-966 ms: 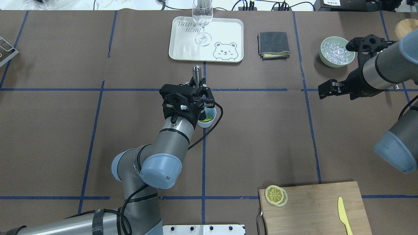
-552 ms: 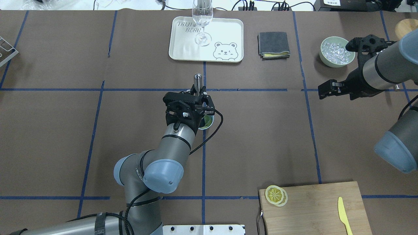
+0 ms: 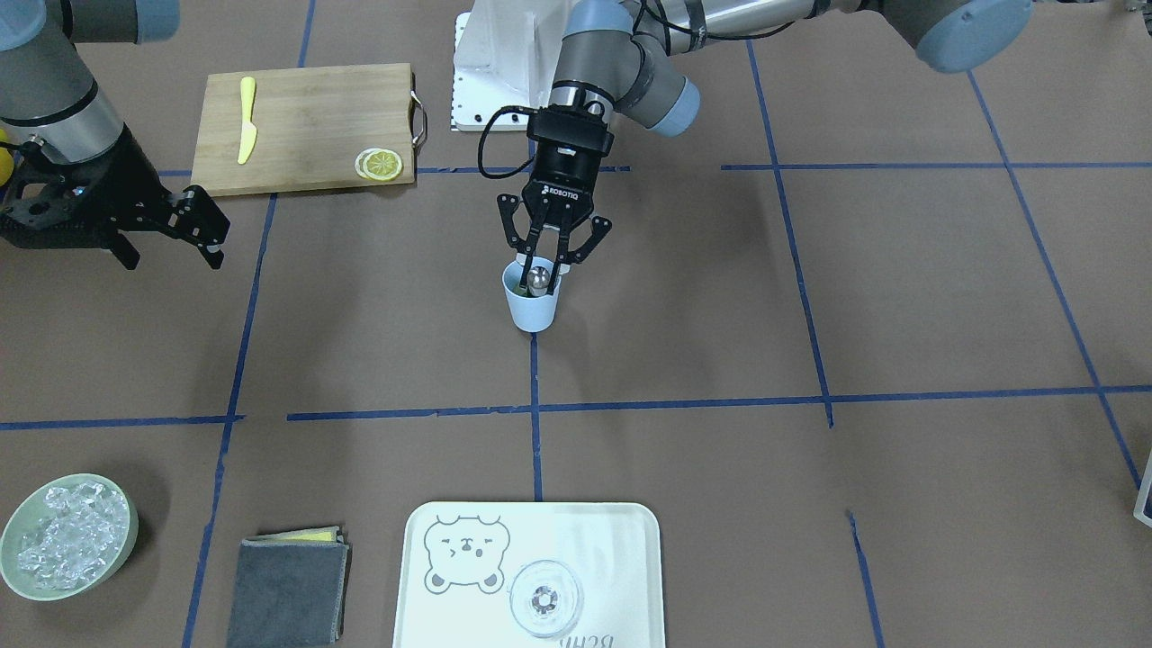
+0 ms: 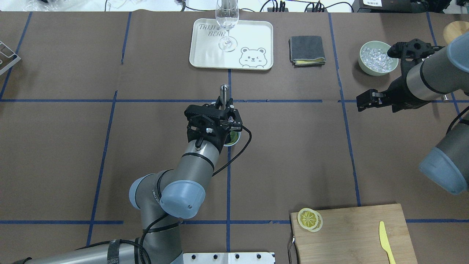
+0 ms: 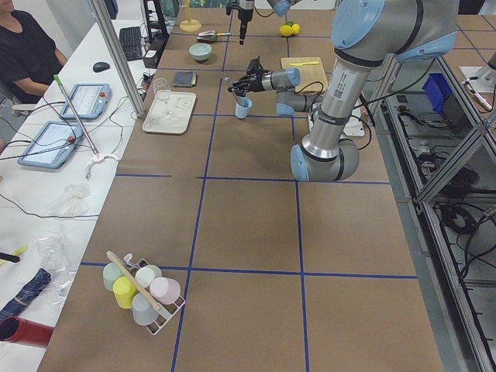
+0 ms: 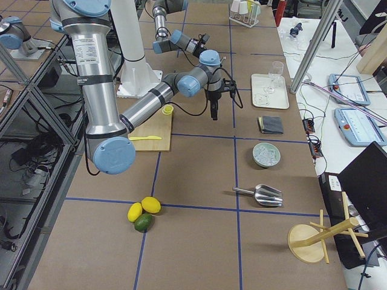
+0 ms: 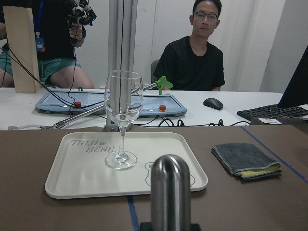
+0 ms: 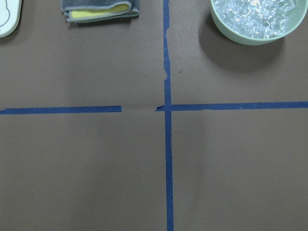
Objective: Squeeze lemon into cup
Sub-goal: 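Press the muddler down into the cup onto the lemon slice, then lift the muddler out of the cup and carry it back with the left gripper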
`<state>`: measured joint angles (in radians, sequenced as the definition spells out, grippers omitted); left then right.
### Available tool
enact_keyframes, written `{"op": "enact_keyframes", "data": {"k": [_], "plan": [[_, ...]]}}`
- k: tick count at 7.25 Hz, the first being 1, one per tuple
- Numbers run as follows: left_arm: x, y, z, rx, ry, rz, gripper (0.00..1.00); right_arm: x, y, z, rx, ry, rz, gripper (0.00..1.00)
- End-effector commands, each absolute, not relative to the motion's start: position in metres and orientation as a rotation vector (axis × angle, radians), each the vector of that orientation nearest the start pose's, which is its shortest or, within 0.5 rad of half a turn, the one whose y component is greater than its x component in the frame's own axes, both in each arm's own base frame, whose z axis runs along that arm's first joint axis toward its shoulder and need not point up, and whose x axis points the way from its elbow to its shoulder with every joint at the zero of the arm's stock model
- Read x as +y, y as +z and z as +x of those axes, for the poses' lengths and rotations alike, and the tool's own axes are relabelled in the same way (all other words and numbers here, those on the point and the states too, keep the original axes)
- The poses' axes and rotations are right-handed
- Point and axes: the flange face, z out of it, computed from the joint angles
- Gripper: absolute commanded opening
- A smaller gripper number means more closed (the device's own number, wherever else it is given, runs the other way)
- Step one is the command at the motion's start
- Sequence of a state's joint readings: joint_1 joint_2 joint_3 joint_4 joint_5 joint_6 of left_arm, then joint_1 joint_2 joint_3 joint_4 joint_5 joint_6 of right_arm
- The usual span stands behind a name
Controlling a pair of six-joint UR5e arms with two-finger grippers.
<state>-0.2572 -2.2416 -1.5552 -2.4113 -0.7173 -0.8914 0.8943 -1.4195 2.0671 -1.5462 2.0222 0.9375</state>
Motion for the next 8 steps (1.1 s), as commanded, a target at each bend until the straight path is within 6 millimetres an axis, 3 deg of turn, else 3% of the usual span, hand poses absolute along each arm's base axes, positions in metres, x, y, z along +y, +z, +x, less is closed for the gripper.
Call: {"op": "enact_keyframes", "data": {"k": [1,3,4,6,7,8], "plan": [[-0.359,0.134,0.541,0.924,-0.253,1.288,0.0,-0.454,0.354,-0.25,-0.779,0.096,0.142,1.0],[-0.354,0.11,0.509,0.983,-0.291,1.311,0.0,-0.455,0.353,-0.25,-0.779,0.096,0.142,1.0],[-0.349,0.122,0.476,0.986,-0.297,1.321,0.0,-0.455,0.353,-0.25,-0.779,0.096,0.142,1.0],[-0.357,0.186,0.461,0.846,-0.207,1.324,0.0,-0.455,0.353,-0.249,-0.779,0.097,0.142,1.0],[-0.377,0.217,0.447,0.84,-0.137,1.275,0.0,-0.455,0.353,-0.249,-0.779,0.097,0.144,1.0],[-0.401,0.268,0.422,0.787,-0.065,1.206,0.0,-0.455,0.353,-0.249,-0.779,0.097,0.145,1.0]]}}
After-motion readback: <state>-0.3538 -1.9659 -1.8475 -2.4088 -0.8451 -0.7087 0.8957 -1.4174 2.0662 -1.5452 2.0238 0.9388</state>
